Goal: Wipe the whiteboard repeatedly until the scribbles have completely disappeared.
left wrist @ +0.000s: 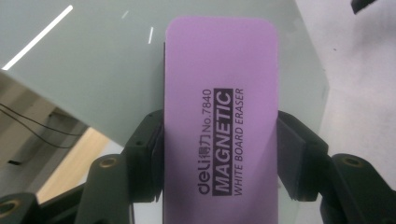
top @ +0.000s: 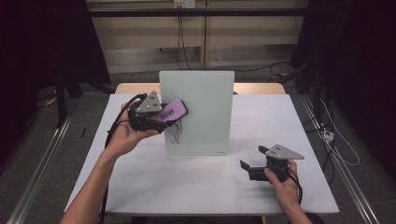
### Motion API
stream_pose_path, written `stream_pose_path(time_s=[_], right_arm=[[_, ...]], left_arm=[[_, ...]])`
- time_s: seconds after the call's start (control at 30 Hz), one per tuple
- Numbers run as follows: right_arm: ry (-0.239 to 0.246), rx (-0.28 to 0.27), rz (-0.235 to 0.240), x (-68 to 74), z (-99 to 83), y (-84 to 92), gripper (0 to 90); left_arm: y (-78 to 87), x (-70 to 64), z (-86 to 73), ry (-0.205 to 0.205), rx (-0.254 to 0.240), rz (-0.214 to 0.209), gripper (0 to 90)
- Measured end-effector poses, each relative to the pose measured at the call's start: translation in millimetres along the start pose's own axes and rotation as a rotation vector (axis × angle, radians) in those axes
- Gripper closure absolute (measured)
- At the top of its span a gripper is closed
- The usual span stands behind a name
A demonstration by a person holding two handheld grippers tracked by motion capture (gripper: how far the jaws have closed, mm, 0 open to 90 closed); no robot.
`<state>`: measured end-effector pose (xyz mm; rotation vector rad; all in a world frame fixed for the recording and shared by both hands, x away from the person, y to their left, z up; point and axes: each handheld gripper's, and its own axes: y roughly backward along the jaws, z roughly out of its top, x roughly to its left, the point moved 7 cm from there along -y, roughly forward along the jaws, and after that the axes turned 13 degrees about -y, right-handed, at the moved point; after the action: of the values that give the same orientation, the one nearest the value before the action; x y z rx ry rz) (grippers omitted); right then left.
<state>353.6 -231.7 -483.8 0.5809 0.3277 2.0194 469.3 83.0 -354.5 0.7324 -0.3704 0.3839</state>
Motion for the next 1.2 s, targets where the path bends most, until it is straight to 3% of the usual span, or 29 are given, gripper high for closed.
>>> stream_pose_path(time_s=[0.17, 0.37, 0.77, 1.2], right_arm=[[0.003, 0.0, 0.002, 0.3, 0.1, -0.3, 6.8], [0.003, 0.0, 0.002, 0.4, 0.0, -0.6, 6.8], [0.003, 0.002, 0.005, 1.0, -0.2, -1.1, 6.8], [0.003, 0.006, 0.005, 1.8, -0.4, -2.0, 6.8]], left_arm=[[3.1, 7.3, 4.0, 0.022, -0.02, 0.007, 41.3], [1.7, 4.7, 2.5, -0.003, 0.001, 0.011, 41.3], [-11.9, -19.2, -8.6, -0.068, 0.078, -0.008, 41.2], [-25.1, -41.6, -18.5, -0.078, 0.107, -0.067, 41.2]])
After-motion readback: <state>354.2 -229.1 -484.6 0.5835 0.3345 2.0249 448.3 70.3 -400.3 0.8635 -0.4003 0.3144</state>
